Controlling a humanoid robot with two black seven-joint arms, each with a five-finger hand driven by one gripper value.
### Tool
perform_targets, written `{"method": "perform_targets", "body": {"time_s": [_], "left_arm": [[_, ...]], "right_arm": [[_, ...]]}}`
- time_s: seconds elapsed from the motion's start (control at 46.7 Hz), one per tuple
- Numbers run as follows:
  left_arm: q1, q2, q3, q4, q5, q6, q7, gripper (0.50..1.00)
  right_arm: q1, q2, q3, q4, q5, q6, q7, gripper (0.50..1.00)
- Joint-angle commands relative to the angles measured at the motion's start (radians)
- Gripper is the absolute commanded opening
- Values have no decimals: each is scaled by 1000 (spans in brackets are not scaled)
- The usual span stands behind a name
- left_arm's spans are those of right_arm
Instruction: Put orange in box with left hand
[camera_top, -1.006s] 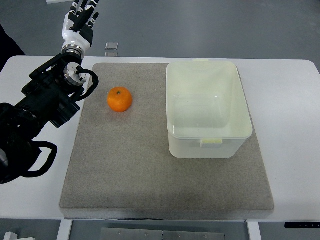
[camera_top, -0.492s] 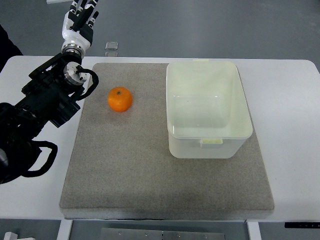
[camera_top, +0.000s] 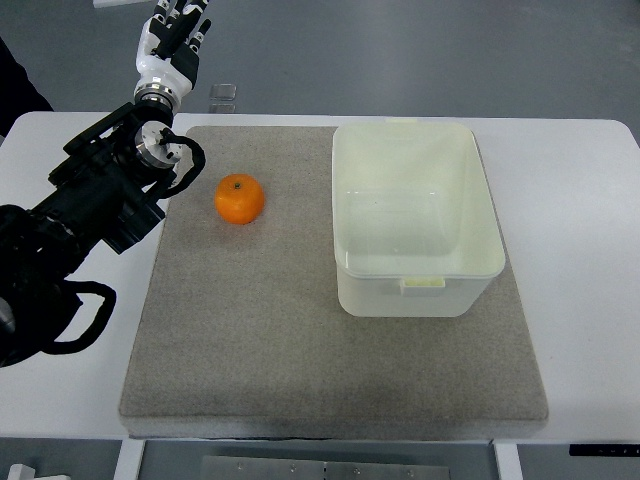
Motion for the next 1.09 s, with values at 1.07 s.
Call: {"method": "perform_targets", "body": {"time_s": [1.07], "left_arm": [[-178,176,590,-21,877,-412,-1,988]], "right_arm": [[0,0,0,0,0,0,0,944]]}}
